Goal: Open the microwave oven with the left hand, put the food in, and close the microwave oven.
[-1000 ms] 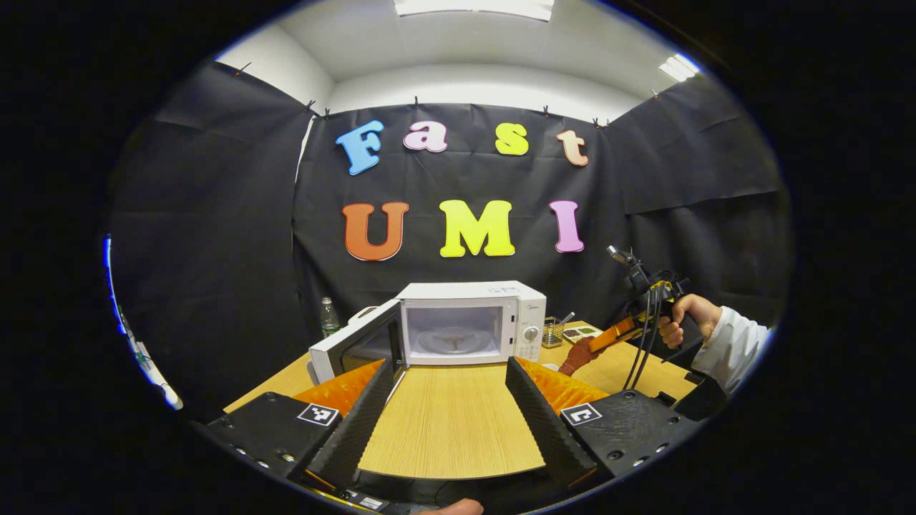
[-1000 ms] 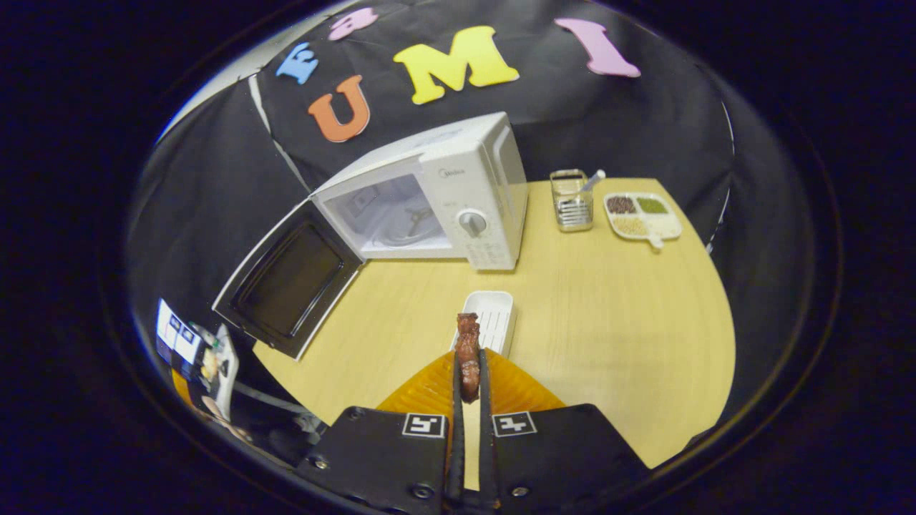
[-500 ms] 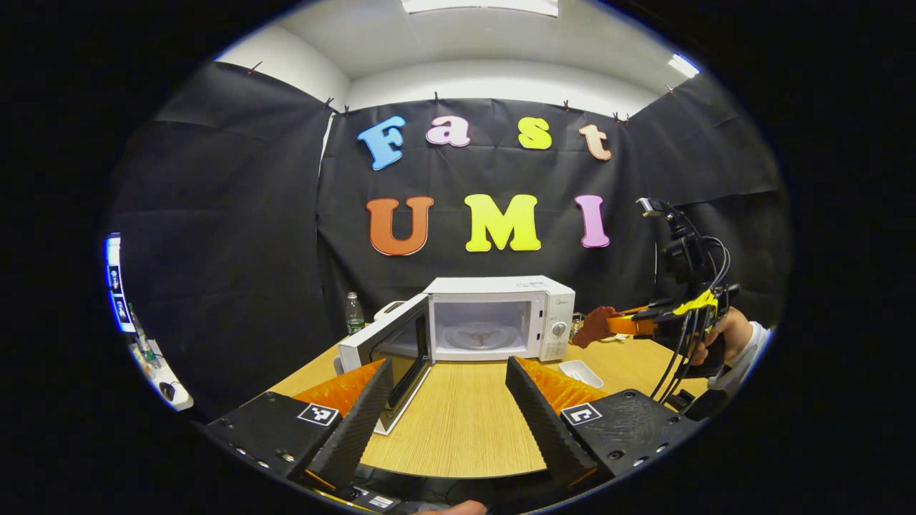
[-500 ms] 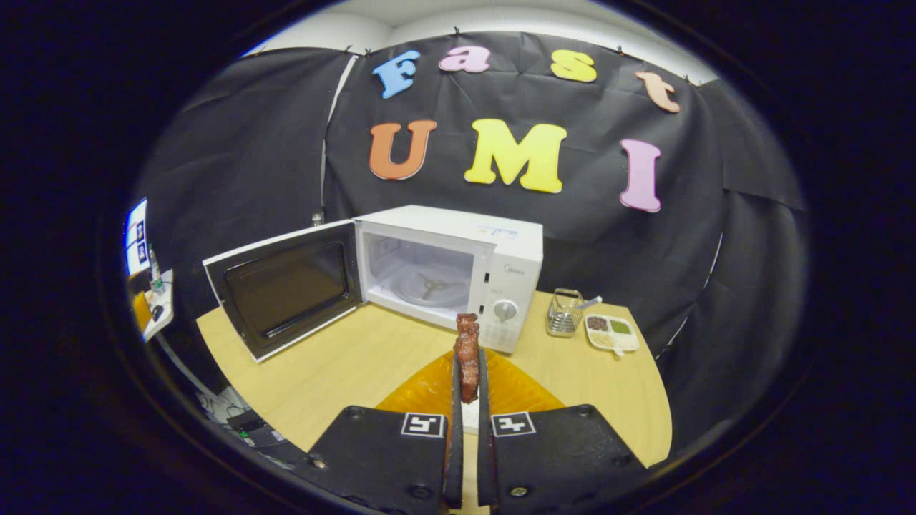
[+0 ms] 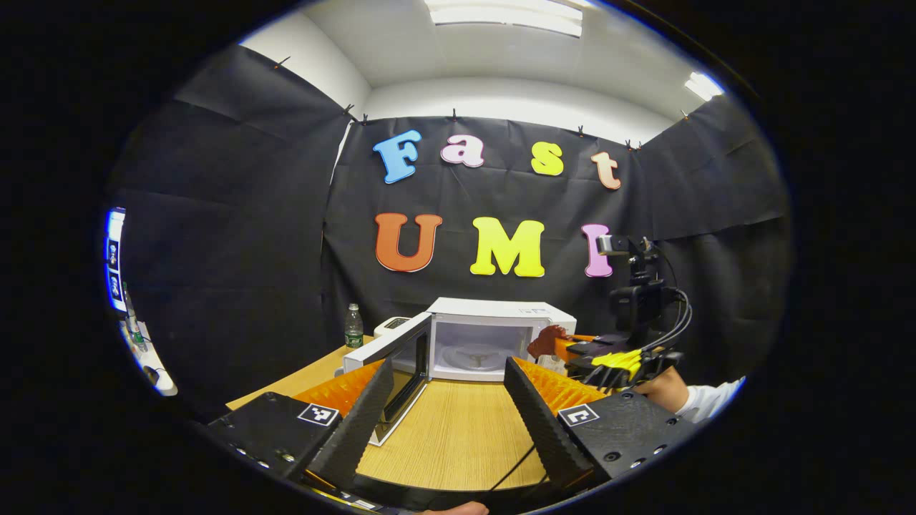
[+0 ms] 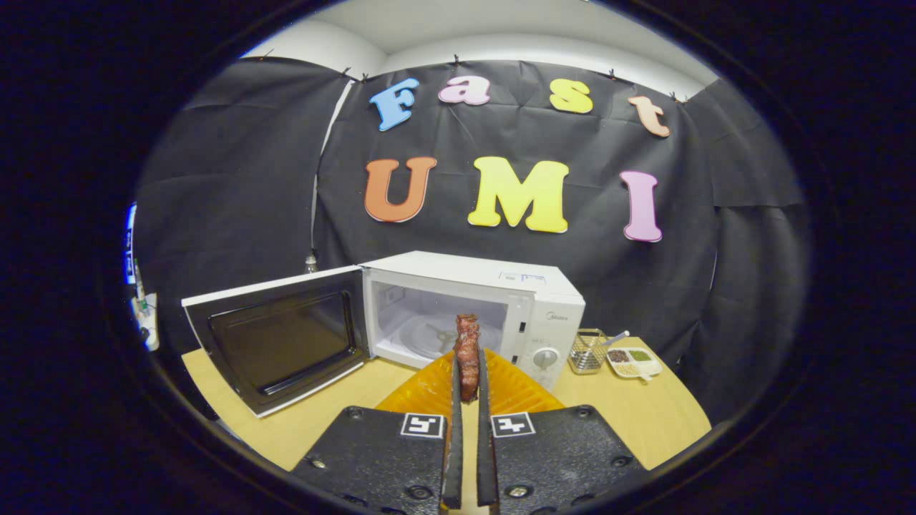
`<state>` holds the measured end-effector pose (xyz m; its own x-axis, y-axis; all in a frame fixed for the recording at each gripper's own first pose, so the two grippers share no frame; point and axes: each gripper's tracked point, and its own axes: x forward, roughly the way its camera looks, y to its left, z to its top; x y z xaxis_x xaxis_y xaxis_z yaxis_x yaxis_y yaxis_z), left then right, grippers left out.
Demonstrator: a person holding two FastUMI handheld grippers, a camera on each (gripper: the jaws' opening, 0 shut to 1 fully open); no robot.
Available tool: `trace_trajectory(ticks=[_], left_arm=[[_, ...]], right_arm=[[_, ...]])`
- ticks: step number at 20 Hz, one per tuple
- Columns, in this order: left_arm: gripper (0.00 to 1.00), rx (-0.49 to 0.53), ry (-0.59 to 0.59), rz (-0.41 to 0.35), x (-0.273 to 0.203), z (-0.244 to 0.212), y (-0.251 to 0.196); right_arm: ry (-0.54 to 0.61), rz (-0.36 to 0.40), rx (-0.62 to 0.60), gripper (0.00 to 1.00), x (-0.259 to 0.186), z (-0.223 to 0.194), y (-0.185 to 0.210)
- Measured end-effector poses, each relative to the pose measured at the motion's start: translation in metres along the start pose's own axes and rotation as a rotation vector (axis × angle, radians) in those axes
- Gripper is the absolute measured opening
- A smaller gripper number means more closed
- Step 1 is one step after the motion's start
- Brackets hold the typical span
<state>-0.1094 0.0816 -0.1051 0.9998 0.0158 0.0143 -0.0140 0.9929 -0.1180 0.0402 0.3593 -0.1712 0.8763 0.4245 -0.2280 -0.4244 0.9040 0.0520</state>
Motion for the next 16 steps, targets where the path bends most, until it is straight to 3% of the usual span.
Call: trace_trajectory(ticks=[1, 9, 16], left_arm=[[0.95, -0.005, 0.001, 0.004, 0.005, -0.002, 0.002], [0.94, -0.009, 0.003, 0.039, 0.051, 0.004, 0.029], [0.94, 0.054, 0.006, 0.06, 0.072, -0.001, 0.042]], right_arm=[[0.003, 0.004, 0.013, 0.11, 0.014, -0.003, 0.01], [0.056, -0.034, 0.095, 0.11, 0.145, -0.022, 0.054], [0.09, -0.063, 0.156, 0.11, 0.224, -0.035, 0.068]])
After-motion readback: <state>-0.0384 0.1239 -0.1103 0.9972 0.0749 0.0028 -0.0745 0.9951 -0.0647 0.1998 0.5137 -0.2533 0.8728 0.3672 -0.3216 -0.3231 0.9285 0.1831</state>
